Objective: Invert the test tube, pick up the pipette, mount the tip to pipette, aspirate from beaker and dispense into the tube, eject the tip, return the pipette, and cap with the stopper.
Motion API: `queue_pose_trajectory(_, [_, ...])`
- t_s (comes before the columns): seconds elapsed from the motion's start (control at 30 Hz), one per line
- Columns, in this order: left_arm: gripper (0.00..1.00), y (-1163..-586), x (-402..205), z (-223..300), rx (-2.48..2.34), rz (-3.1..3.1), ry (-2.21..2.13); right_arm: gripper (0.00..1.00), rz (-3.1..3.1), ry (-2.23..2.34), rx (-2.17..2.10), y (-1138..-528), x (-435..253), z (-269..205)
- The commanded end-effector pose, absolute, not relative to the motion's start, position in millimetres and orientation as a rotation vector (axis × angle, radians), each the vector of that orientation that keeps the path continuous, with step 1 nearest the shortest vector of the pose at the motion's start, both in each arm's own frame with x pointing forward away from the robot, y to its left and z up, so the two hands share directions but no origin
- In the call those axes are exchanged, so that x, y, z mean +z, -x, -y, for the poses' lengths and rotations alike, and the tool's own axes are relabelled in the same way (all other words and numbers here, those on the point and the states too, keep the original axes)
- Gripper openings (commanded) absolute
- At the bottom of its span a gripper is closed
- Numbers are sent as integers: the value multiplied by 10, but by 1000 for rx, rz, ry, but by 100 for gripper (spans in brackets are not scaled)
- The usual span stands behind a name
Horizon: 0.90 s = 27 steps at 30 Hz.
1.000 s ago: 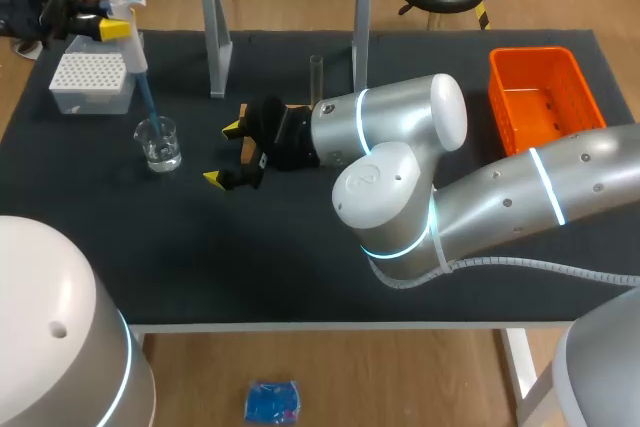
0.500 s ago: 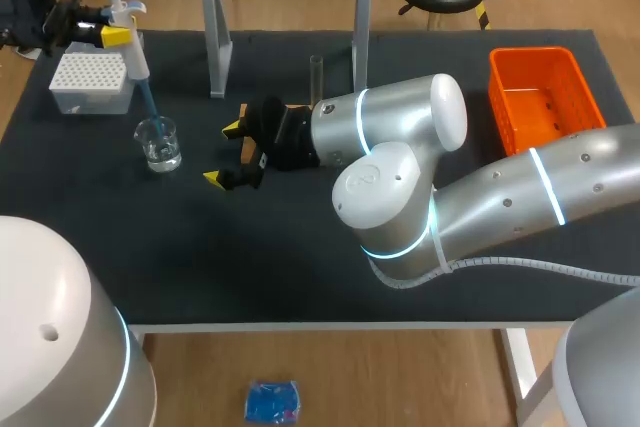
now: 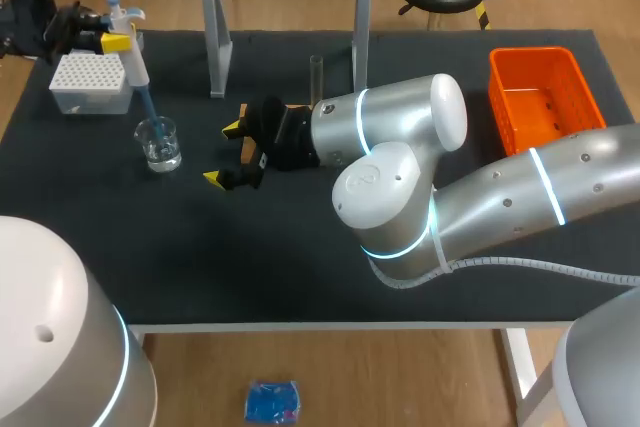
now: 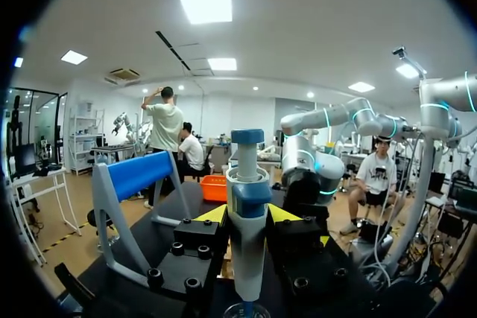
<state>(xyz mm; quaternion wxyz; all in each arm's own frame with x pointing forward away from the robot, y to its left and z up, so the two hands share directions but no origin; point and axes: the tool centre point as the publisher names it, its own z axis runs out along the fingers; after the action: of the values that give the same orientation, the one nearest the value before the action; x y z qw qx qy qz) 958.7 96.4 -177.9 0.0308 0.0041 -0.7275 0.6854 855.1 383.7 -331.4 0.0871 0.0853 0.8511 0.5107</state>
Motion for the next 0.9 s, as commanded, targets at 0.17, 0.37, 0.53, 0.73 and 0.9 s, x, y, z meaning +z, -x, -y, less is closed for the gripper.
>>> queue_pose_trajectory(0.17, [0,-9630,-1830,-997,2115,2228,-16,100,-2533,-256,1522,-8546,-3317,-3839])
queue_pose_trajectory(0.37, [0,-9634,-1839,-1001,2113,2227,-21,100,-2533,-256,1522,-8546,-3317,-3839])
queue_pose_trajectory(0.53, [0,-9634,-1842,-1001,2116,2223,-22,100,-2533,-256,1522,-8546,-3317,-3839])
queue_pose_trajectory(0.73, [0,-9636,-1846,-993,2111,2221,-24,100,-2533,-256,1522,-8546,-3317,-3839])
queue_pose_trajectory(0.9, [0,-9640,-1843,-990,2104,2225,-23,100,-2533,-256,1522,-8546,-3317,-3839])
